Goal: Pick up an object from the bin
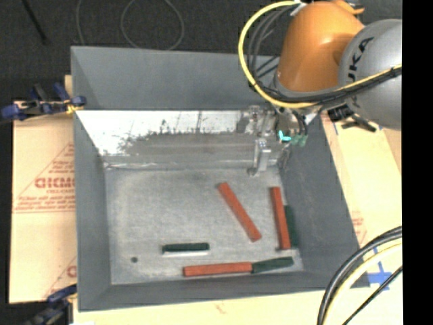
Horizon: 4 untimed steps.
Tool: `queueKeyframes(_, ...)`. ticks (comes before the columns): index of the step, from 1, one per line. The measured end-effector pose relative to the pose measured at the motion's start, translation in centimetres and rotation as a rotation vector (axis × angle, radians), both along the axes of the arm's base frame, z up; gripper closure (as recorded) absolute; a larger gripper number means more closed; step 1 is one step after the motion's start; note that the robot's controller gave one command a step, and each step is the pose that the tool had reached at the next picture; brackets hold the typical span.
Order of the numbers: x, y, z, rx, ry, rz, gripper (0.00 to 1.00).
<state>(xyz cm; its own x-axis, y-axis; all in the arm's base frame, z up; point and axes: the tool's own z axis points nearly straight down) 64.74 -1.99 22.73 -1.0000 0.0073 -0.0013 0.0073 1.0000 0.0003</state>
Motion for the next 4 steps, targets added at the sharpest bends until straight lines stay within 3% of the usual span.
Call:
queueKeyframes(1, -6.5, 0.6, -6.9, 0.001, 0.009, -0.062, 0.0)
queueKeyframes(2, -9.3, -5.7, -15.0, -0.001, 0.003, -0.395, 0.0)
queueKeyframes(3, -13.6, -0.4, -15.8, 0.001, 0.003, -0.431, 0.0)
queueKeyframes(4, -13.3, -0.7, -15.7, 0.0, -0.002, -0.434, 1.0)
